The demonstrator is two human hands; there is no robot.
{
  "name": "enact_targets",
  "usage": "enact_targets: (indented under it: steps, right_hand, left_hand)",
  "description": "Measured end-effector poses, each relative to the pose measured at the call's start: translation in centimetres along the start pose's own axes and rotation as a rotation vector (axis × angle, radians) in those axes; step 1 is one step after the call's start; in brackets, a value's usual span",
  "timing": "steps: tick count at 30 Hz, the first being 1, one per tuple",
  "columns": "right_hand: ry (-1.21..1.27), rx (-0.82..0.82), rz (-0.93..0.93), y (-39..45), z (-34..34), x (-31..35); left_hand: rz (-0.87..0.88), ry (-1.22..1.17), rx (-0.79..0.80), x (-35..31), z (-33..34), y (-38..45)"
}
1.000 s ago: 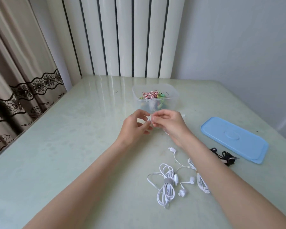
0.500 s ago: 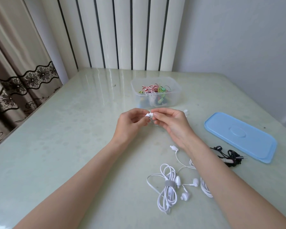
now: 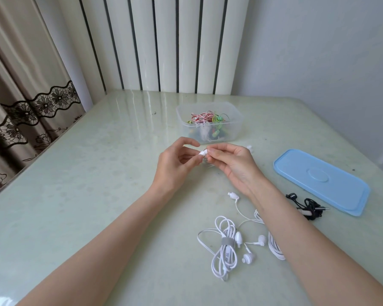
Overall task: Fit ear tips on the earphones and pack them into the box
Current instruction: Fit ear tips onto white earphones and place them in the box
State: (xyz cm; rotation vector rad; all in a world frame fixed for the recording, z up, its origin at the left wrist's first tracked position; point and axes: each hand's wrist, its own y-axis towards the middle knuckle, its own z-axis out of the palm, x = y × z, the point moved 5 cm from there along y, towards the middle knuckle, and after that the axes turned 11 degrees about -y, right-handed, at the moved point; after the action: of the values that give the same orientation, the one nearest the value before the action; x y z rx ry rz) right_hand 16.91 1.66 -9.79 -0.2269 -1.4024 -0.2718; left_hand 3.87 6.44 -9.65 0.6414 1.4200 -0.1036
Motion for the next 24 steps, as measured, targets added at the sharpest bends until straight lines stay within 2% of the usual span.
enact_targets:
  steps: [12,16,19,24]
  right_hand:
    - [0.181,0.105,0.298,-0.2,0.4,0.2]
    - [0.214,0.128,0.306,-0.2,0.7,0.1]
    - [0.059,0.089,0.197,0.0,0.1,0.5]
    - [-0.421,0.040,0.043,0.0,-0.5,2.5]
  left_hand:
    - [0.016,-0.097,0.075,-0.7,-0.2,0.0]
    - [-0.004,-0.133,0.077,-0.5,-0.1,0.0]
    - [-0.008,-0.041,0.056,-0.2,0.2,0.0]
    - [-0.023,0.054,0.021,0.1,0.0,0.2]
